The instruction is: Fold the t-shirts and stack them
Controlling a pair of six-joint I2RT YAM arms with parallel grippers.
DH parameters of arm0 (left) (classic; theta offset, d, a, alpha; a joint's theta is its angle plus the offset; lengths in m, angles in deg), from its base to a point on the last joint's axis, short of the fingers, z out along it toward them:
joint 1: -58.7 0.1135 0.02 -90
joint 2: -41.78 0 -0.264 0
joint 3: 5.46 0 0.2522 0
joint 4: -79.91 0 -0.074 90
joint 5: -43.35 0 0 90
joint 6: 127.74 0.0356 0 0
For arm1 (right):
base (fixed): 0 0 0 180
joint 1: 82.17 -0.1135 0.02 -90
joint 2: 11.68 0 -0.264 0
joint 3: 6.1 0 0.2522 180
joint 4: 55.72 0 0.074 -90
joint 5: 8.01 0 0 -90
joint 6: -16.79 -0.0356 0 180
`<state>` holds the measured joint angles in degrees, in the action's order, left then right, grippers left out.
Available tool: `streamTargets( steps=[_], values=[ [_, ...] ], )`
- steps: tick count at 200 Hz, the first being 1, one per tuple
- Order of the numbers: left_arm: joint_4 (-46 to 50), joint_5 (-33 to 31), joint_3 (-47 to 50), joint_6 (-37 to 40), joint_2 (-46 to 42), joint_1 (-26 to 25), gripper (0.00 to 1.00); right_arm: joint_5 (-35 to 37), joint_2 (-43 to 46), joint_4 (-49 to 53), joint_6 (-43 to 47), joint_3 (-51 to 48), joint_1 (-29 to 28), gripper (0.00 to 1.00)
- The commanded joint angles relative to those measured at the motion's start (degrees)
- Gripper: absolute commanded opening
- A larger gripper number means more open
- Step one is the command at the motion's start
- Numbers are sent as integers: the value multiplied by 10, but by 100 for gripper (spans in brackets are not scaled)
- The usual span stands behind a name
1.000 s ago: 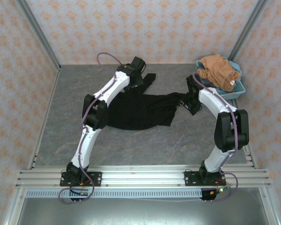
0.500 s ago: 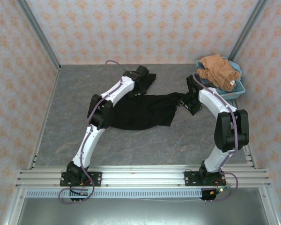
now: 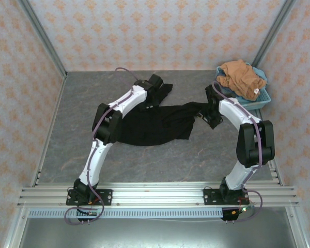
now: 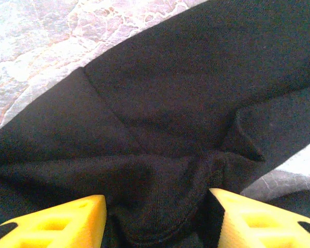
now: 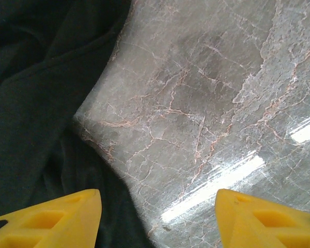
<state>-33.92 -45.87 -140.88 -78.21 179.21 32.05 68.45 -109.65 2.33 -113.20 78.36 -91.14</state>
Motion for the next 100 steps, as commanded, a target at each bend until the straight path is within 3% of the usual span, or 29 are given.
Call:
streamTargets(
  steps=[1, 37, 66, 100],
  values=[
    [-2, -26, 14, 0, -42, -7, 48, -14, 8, -8, -6, -21, -3, 61],
    [-11, -32, 40, -6, -61, -8, 32, -47, 6, -43, -25, -43, -19, 62],
    [-10, -30, 46, 0, -65, -8, 13, -56, -11, -60, -33, -26, -36, 63],
    [-8, -31, 58, 1, -73, -8, 6, -56, -34, -72, -45, -9, -49, 63]
  ],
)
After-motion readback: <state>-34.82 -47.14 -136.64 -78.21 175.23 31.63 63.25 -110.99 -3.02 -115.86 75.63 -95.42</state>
